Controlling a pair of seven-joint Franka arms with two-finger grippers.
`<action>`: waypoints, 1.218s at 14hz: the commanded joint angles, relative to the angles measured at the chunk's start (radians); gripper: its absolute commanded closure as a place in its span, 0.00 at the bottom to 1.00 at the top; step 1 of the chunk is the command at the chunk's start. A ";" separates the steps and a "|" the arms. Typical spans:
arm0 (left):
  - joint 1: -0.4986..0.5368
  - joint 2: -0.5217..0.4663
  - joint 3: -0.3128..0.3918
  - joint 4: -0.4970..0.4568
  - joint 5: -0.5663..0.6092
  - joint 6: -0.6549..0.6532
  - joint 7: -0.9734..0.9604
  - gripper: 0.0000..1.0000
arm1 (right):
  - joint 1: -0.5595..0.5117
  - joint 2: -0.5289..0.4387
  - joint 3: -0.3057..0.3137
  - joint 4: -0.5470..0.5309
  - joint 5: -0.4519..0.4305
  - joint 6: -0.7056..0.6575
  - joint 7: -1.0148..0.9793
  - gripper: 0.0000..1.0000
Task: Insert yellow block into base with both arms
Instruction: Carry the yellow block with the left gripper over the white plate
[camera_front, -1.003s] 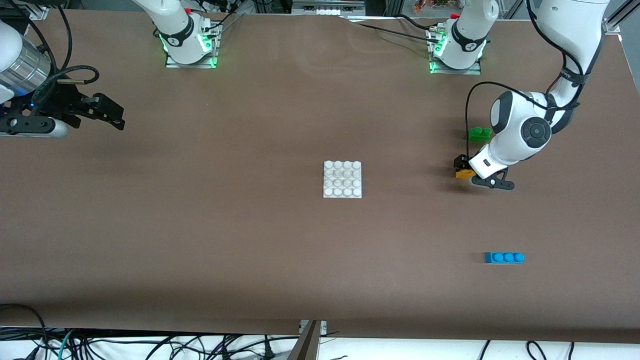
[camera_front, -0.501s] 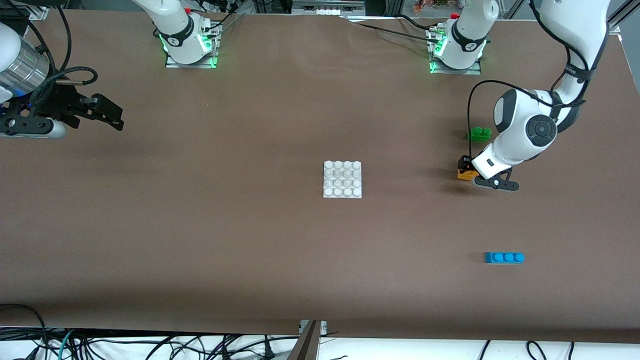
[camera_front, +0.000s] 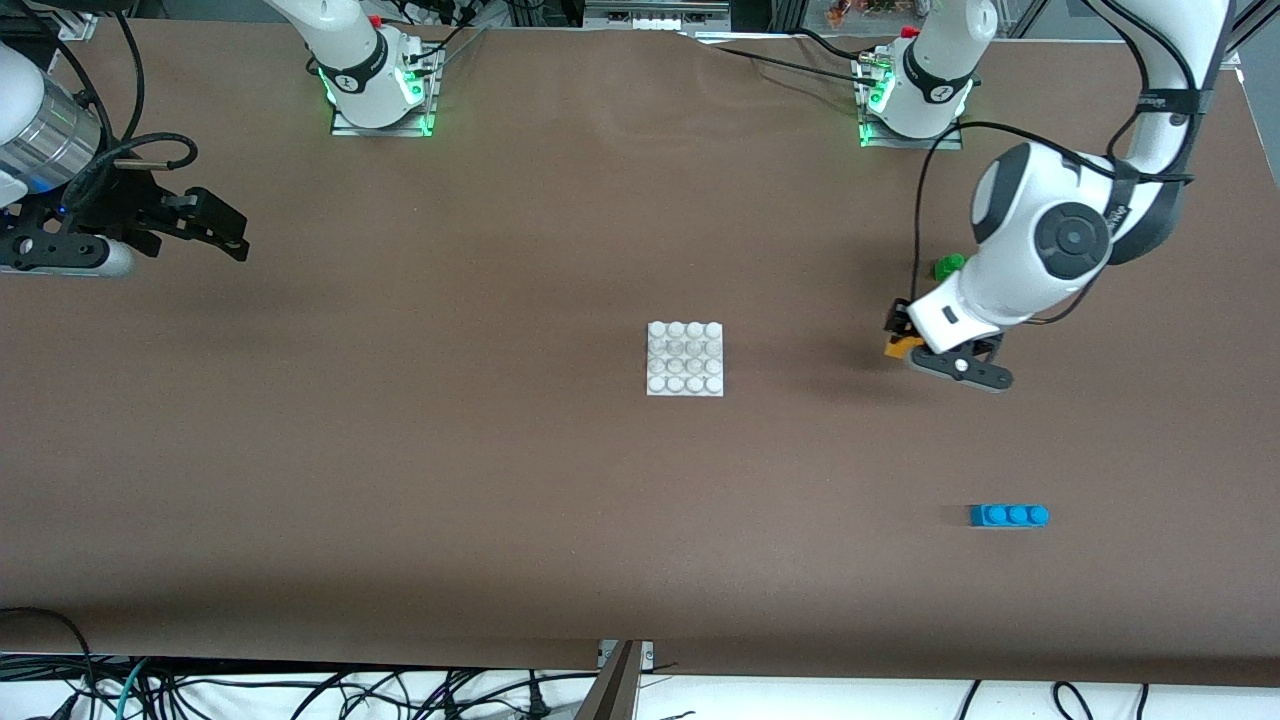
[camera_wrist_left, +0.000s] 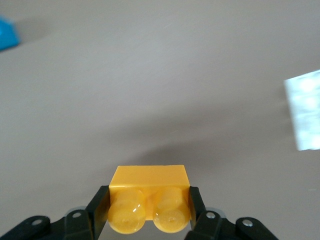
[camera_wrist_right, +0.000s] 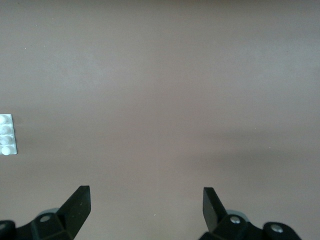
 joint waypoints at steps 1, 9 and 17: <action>-0.080 0.096 -0.045 0.140 0.006 -0.035 -0.064 0.72 | -0.007 0.004 0.005 0.015 0.001 -0.004 0.009 0.01; -0.360 0.453 -0.018 0.536 0.019 -0.064 -0.303 0.75 | -0.006 0.004 0.008 0.015 -0.002 -0.004 0.006 0.01; -0.617 0.501 0.185 0.542 0.005 -0.068 -0.461 0.75 | 0.012 0.001 0.011 0.017 -0.002 -0.006 0.009 0.01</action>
